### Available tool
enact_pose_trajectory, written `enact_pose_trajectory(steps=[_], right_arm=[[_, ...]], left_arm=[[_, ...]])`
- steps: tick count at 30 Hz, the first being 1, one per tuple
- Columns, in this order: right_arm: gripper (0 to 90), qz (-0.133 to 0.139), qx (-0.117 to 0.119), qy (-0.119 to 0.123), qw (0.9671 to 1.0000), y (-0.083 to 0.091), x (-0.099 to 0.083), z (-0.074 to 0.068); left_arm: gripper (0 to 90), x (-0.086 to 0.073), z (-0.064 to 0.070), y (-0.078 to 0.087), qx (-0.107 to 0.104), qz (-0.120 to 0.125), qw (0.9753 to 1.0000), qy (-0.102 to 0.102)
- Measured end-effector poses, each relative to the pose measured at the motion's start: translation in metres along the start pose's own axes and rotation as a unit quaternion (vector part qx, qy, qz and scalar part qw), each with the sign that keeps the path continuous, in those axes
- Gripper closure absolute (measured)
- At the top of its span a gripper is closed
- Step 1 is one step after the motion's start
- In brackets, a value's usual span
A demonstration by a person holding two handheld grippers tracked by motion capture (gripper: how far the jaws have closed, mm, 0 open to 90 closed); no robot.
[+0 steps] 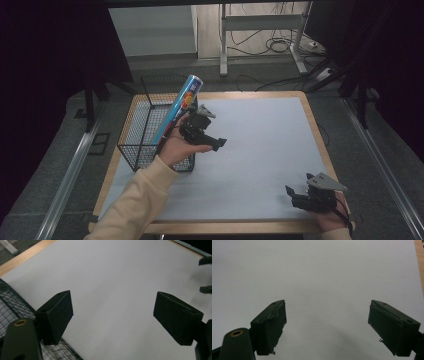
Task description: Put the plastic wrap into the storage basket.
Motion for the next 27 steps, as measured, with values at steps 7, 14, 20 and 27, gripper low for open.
enact_pose_trajectory(steps=[7,14,20,27], right_arm=[[15.4,0.0,0.0,0.002,1.0,0.0,0.0,-0.001],[15.4,-0.002,0.001,0.002,1.0,0.0,-0.001,-0.001],[15.4,-0.004,-0.001,0.001,1.0,-0.001,-0.001,-0.001],[15.4,0.007,-0.006,0.005,0.9999,0.002,-0.001,0.0]], left_arm=[[16.1,-0.016,0.028,-0.017,-0.021,-0.007,0.9995,-0.025],[16.6,-0.031,0.037,-0.034,-0.033,-0.013,0.9991,-0.024],[16.5,-0.039,0.044,-0.045,-0.052,-0.02,0.9981,-0.027],[16.5,-0.044,0.047,-0.05,-0.06,-0.027,0.9973,-0.031]])
Point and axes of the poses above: each handheld gripper's, and its own axes: y roughly backward along the jaws, x roughly out of its top, z roughly to its right, the point moved 3 cm from there along -y, roughly forward along the jaws, and after that the axes turned 2 degrees about y, right-handed, at the moved point
